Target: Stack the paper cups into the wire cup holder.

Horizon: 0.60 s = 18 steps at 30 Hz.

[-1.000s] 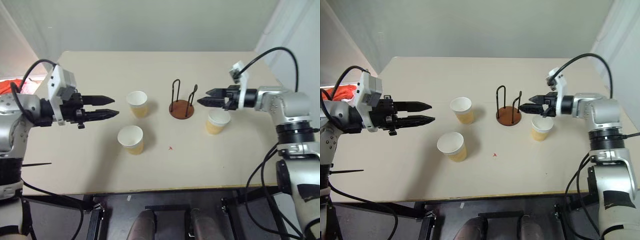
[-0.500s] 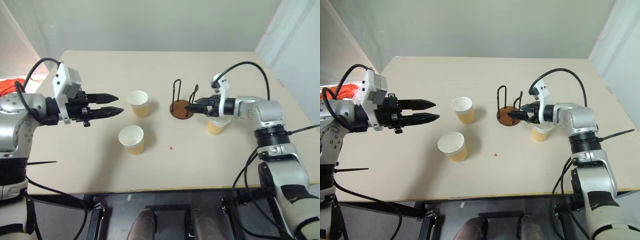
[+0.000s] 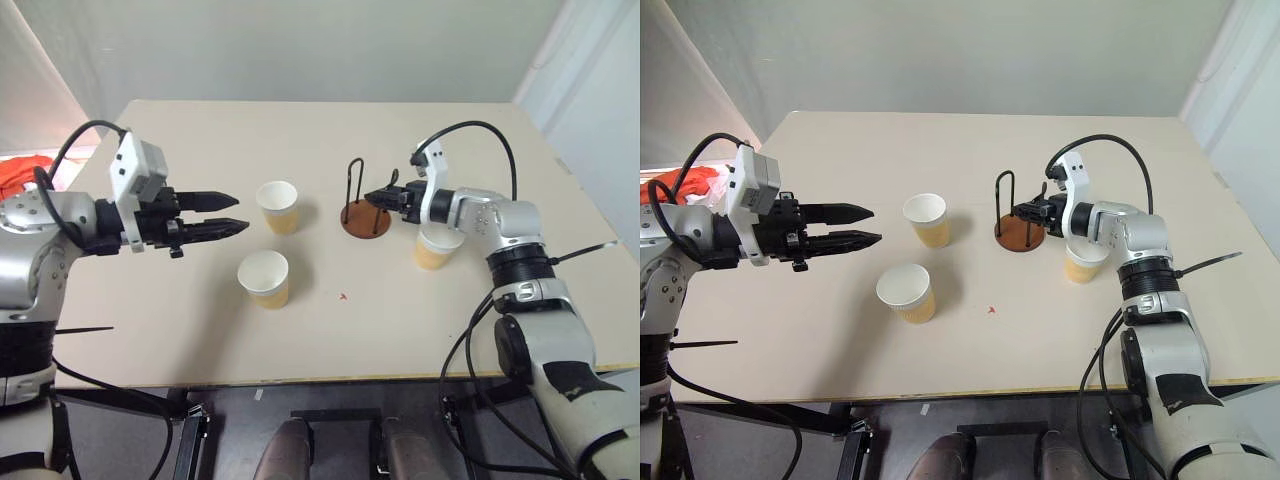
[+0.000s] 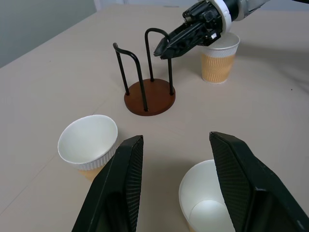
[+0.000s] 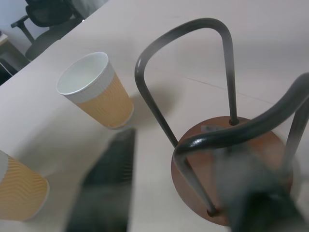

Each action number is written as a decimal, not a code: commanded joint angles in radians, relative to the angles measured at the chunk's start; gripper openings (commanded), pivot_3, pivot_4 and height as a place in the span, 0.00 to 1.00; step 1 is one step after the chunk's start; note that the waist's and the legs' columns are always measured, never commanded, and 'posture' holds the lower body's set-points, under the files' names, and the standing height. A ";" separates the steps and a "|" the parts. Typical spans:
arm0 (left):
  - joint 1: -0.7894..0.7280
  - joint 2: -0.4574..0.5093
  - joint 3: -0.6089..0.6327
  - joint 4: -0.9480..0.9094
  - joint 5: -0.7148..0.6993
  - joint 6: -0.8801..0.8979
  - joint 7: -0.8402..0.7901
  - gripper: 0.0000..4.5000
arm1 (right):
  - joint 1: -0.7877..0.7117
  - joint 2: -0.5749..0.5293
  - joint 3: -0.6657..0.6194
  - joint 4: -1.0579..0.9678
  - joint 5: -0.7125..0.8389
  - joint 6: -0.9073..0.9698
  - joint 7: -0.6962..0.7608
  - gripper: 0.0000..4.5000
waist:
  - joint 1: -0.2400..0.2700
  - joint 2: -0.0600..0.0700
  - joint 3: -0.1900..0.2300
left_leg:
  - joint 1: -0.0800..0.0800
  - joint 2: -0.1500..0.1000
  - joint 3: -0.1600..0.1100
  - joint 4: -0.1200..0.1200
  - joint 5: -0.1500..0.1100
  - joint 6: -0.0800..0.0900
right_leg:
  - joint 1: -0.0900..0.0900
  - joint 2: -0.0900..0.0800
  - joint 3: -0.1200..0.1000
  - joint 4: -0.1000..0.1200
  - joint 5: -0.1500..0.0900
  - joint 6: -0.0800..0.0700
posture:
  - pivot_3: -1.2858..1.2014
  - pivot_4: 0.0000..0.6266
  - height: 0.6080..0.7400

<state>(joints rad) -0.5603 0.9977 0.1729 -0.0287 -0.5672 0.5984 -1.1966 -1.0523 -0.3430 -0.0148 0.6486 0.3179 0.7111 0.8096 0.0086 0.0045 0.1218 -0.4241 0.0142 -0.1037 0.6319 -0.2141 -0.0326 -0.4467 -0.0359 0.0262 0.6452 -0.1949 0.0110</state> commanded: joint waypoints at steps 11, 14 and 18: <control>-0.003 0.102 0.064 -0.067 -0.104 0.021 -0.173 0.53 | 0.140 -0.136 0.064 -0.490 0.118 0.206 0.200 0.01 | 0.000 0.000 0.000 | -0.003 0.000 0.000 0.000 -0.001 -0.001 | -0.001 0.000 -0.002 -0.001 0.003 0.005 | 0.52 0.24 1.00; 0.013 0.137 0.058 -0.095 -0.125 0.026 -0.229 0.53 | 0.226 -0.206 0.092 -0.713 0.197 0.294 0.255 0.01 | -0.001 0.000 0.000 | -0.003 0.000 0.000 0.000 -0.001 -0.001 | -0.001 0.000 -0.002 -0.001 0.003 0.005 | 0.52 0.24 1.00; 0.045 0.161 0.004 -0.154 -0.093 0.007 -0.259 0.53 | 0.336 -0.273 0.132 -0.909 0.262 0.336 0.293 0.01 | 0.000 -0.002 -0.001 | -0.002 0.000 -0.001 0.001 -0.001 -0.001 | 0.000 0.001 -0.002 -0.001 0.000 0.003 | 0.52 0.24 1.00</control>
<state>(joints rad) -0.5182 1.1389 0.1864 -0.1368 -0.6687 0.6185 -1.4396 -0.7244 -0.6045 0.1114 -0.1778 0.5341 1.0342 1.0820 0.0084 0.0028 0.1208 -0.4262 0.0144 -0.1042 0.6341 -0.2149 -0.0338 -0.4455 -0.0354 0.0248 0.6439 -0.1957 0.0118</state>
